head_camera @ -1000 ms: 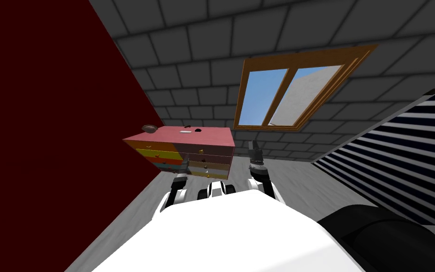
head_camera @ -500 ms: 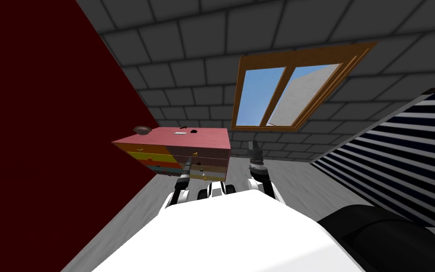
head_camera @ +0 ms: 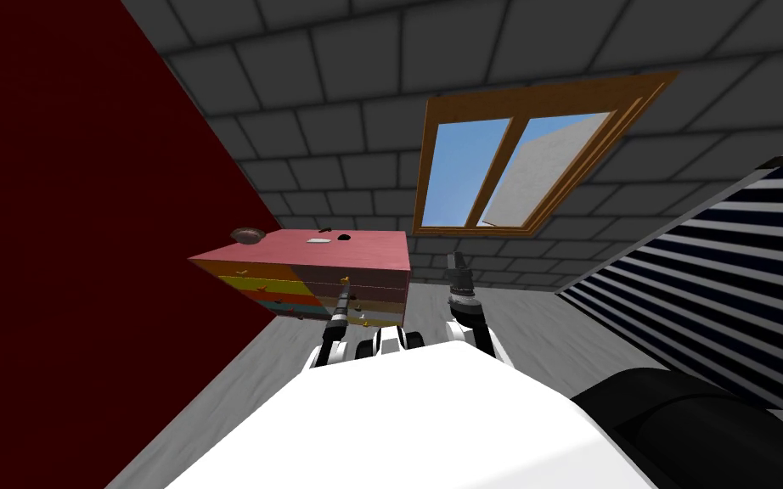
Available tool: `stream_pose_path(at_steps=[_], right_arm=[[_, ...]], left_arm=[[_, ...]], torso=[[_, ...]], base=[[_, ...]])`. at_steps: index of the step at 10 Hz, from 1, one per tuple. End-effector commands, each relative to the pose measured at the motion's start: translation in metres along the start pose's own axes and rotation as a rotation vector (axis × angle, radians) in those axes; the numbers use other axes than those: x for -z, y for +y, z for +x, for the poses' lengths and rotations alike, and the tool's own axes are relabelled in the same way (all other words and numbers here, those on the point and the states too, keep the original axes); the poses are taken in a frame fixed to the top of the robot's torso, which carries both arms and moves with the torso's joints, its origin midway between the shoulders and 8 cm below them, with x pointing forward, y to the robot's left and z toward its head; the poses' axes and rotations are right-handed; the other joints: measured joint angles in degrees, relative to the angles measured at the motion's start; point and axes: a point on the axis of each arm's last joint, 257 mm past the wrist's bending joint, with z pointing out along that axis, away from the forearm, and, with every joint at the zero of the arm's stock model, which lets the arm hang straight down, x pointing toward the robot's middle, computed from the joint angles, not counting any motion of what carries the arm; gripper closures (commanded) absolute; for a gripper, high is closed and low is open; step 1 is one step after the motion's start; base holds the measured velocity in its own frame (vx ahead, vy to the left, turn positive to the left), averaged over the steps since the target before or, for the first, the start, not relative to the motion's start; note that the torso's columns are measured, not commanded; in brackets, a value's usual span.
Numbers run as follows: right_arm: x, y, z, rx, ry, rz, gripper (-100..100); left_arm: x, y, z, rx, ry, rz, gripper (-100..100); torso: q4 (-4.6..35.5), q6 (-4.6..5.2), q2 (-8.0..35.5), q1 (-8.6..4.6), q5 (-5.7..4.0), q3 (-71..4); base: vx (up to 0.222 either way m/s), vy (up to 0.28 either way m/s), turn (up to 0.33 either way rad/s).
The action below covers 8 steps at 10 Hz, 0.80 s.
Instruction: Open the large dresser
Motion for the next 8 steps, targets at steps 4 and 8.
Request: stream_pose_path(at_steps=[4, 8], right_arm=[[0.000, 0.000, 0.000, 0.000, 0.000, 0.000, 0], [0.000, 0.000, 0.000, 0.000, 0.000, 0.000, 0]], left_arm=[[-0.006, -0.006, -0.001, -0.001, -0.002, 0.007, 100], [-0.006, -0.011, -0.003, -0.002, 0.007, 0.002, 100]], torso=[[-0.1, -0.03, 0.2, -0.08, 0.04, 0.2], [0.0, -0.17, 0.1, 0.12, 0.02, 0.1]], base=[[0.013, -0.002, -0.001], [-0.165, 0.037, 0.011]])
